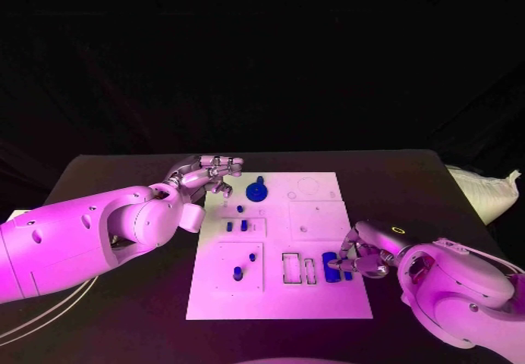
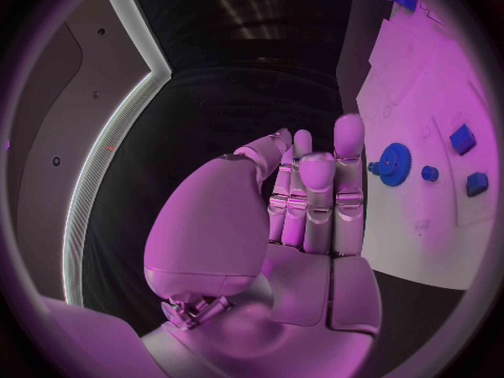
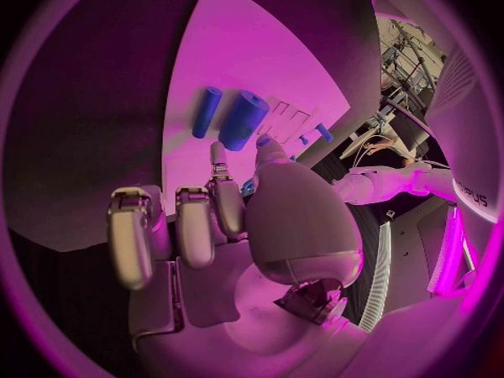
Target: Assemble the parts on the task board
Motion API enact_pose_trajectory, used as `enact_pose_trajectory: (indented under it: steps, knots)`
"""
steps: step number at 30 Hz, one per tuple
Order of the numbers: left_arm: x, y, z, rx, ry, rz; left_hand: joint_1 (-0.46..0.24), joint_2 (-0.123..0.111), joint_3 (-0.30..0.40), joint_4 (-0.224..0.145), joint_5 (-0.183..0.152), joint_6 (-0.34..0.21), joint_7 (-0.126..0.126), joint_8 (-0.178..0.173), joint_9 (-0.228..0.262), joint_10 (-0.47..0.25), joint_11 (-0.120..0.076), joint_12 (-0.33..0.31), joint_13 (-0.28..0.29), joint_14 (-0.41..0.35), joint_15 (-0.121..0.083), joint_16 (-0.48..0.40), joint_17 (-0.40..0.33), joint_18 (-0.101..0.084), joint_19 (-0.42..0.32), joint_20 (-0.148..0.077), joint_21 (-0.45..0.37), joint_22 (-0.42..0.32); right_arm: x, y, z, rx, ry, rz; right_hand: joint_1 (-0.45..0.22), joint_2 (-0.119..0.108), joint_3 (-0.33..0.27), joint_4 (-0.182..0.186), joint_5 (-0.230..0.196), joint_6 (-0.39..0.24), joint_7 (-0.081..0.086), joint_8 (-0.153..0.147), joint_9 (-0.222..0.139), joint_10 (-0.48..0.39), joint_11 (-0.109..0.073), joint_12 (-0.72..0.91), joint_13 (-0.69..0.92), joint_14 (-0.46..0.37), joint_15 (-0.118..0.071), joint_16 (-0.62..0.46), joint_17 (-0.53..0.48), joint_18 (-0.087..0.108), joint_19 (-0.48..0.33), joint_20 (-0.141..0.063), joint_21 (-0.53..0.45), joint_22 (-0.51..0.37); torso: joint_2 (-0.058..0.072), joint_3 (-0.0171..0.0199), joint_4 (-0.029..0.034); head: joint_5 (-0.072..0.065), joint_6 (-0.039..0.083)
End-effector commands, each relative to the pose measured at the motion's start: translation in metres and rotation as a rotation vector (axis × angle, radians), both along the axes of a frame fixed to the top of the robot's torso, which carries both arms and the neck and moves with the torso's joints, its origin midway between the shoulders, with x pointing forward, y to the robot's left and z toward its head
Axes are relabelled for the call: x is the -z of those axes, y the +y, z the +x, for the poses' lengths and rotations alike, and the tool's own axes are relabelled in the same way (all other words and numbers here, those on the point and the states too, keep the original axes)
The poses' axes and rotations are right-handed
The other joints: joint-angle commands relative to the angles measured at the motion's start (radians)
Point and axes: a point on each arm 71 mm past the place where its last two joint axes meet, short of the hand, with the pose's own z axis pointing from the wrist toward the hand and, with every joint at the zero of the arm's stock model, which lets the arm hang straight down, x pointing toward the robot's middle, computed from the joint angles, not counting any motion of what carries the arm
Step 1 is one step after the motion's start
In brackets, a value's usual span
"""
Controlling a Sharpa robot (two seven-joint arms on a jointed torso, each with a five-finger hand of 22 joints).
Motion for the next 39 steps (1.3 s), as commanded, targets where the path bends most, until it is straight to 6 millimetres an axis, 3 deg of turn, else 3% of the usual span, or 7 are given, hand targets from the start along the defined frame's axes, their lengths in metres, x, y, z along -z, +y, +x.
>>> enact_pose_trajectory:
  steps: [1,7,14,17,21,26,39]
  knots:
    - [-0.001,-0.002,-0.001,0.021,-0.008,-0.010,0.002,0.010,-0.005,0.000,0.000,0.001,-0.005,0.004,-0.001,-0.008,-0.002,0.003,0.001,0.001,-0.008,0.005,0.001,0.005,0.007,-0.001,-0.003,0.001,0.005,0.002,0.000,-0.002,0.013,-0.061,-0.011,-0.003,-0.005,0.000,-0.004,-0.010,0.000,0.006,0.001,0.000,0.002,-0.001,0.025,0.070,-0.004,0.002,0.060,-0.010,0.051,-0.005,0.005,0.197,0.001,0.0008,0.0009,0.003,0.000]
    - [-0.001,-0.002,-0.001,0.022,-0.008,-0.011,0.002,0.010,-0.005,0.000,0.000,0.001,-0.005,0.004,-0.001,-0.008,-0.002,0.003,0.001,0.001,-0.008,0.005,0.001,0.005,0.007,-0.001,-0.003,0.001,0.009,0.004,0.002,-0.003,0.027,-0.073,-0.013,0.000,-0.008,0.000,-0.003,-0.011,0.000,0.008,0.004,-0.001,0.002,-0.002,0.025,0.069,-0.004,0.001,0.057,-0.009,0.050,-0.005,0.004,0.196,0.000,-0.0008,0.0027,0.004,-0.003]
    - [-0.001,-0.001,-0.002,0.021,-0.007,-0.010,0.002,0.010,-0.005,0.000,0.000,0.001,-0.005,0.004,-0.001,-0.008,-0.002,0.003,0.001,0.001,-0.008,0.005,0.001,0.005,0.007,-0.001,-0.003,0.001,0.014,0.011,0.004,-0.011,0.038,-0.079,-0.013,0.005,-0.011,-0.001,-0.003,-0.010,-0.001,0.012,0.009,-0.001,0.001,-0.003,0.026,0.069,-0.004,0.001,0.057,-0.009,0.050,-0.005,0.004,0.196,0.000,-0.0005,0.0007,0.018,-0.004]
    - [-0.002,-0.001,-0.002,0.023,-0.007,-0.011,0.002,0.010,-0.005,0.000,0.000,0.001,-0.005,0.004,-0.001,-0.008,-0.002,0.003,0.001,0.001,-0.008,0.005,0.001,0.005,0.007,-0.001,-0.003,0.001,0.017,0.014,0.004,-0.016,0.044,-0.079,-0.009,0.008,-0.012,-0.002,-0.002,-0.010,-0.001,0.014,0.012,-0.002,0.001,-0.003,0.026,0.069,-0.005,0.001,0.057,-0.009,0.049,-0.006,0.004,0.195,0.000,-0.0004,0.0026,0.019,-0.006]
    - [-0.002,-0.001,-0.002,0.024,-0.006,-0.011,0.002,0.010,-0.007,0.000,0.000,0.001,-0.005,0.005,-0.001,-0.011,-0.002,0.007,0.004,0.000,-0.008,0.005,0.000,0.005,0.007,-0.001,-0.003,0.001,0.022,0.016,0.004,-0.021,0.054,-0.086,0.009,0.015,-0.015,-0.005,-0.002,-0.014,-0.002,0.022,0.023,-0.002,0.000,-0.003,0.030,0.069,-0.006,0.001,0.058,-0.009,0.049,-0.006,0.004,0.195,0.001,-0.0018,0.0034,0.022,-0.008]
    - [-0.002,0.000,-0.003,0.023,-0.006,-0.011,0.002,0.010,-0.007,0.000,0.000,0.001,-0.005,0.005,-0.001,-0.011,-0.002,0.007,0.004,0.000,-0.008,0.005,0.000,0.005,0.007,-0.001,-0.003,0.001,0.026,0.017,0.005,-0.021,0.060,-0.090,0.042,0.028,-0.017,-0.008,0.001,-0.017,-0.004,0.034,0.039,-0.001,-0.002,-0.003,0.034,0.069,-0.007,0.001,0.058,-0.009,0.049,-0.007,0.004,0.196,-0.001,-0.0010,0.0011,0.026,-0.012]
    - [-0.002,0.000,-0.003,0.025,-0.005,-0.011,0.002,0.010,-0.007,0.000,0.000,0.001,-0.005,0.005,-0.001,-0.011,-0.002,0.007,0.004,0.000,-0.008,0.005,0.000,0.005,0.007,-0.001,-0.003,0.001,0.020,0.016,0.005,0.027,0.004,0.002,0.102,0.072,-0.012,-0.008,0.083,-0.010,-0.014,0.068,0.081,0.009,-0.011,0.006,0.051,0.069,-0.014,0.000,0.059,-0.010,0.051,-0.013,0.005,0.198,-0.002,0.0008,-0.0004,0.022,-0.010]
